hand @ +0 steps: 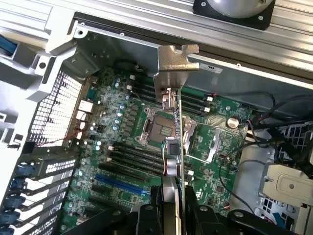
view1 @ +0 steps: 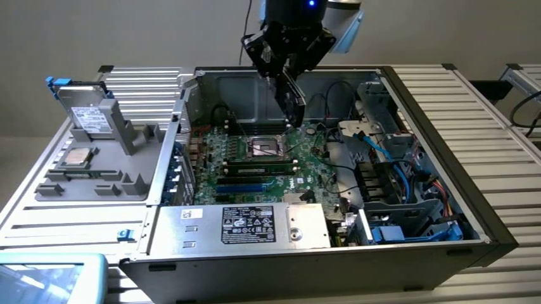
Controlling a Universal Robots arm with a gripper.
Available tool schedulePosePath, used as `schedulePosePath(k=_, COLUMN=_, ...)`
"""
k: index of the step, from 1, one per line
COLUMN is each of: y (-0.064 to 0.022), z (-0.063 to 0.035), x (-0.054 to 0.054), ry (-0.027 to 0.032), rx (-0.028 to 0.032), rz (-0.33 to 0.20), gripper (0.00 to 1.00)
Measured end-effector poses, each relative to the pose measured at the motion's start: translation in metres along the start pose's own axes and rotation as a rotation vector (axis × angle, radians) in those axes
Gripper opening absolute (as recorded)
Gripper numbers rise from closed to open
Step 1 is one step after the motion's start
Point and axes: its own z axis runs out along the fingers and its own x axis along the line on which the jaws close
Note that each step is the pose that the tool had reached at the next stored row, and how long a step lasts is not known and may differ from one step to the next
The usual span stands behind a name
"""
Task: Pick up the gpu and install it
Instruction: 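Insert the gpu into the slot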
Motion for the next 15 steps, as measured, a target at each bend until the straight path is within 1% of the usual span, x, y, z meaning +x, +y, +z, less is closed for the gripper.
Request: schedulePosePath(k=15, y=-0.0001, z=0.0008, x=0.0000, ry=0.0304, rx=0.0082, rz=-0.272, gripper=0.30)
